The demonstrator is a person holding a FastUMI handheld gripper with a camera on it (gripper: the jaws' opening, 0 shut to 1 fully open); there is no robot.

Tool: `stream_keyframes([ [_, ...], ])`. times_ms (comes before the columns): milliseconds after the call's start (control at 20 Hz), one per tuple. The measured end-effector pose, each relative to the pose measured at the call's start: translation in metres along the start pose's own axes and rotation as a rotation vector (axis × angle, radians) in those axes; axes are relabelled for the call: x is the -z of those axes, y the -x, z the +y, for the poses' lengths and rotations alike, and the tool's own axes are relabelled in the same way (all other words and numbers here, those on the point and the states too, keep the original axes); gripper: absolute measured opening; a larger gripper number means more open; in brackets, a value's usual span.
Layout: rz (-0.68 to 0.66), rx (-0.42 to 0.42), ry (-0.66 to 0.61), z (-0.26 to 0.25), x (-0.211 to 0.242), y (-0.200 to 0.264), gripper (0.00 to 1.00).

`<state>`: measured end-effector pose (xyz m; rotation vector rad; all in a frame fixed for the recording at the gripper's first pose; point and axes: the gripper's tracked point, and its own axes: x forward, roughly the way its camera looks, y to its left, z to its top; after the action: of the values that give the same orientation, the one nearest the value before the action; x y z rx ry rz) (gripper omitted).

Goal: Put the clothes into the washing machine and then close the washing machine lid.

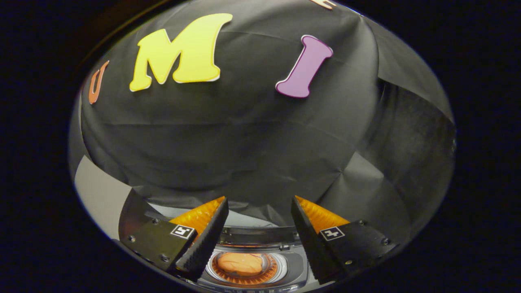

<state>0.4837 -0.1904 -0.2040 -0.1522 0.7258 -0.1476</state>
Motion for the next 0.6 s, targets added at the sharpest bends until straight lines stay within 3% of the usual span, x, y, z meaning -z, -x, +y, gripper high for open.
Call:
stream_keyframes([
  [200,0.071,-0.071,0.006,0.014,0.010,-0.027,1.00],
  [600,0.110,-0.077,-0.056,0.019,0.031,-0.043,0.99],
])
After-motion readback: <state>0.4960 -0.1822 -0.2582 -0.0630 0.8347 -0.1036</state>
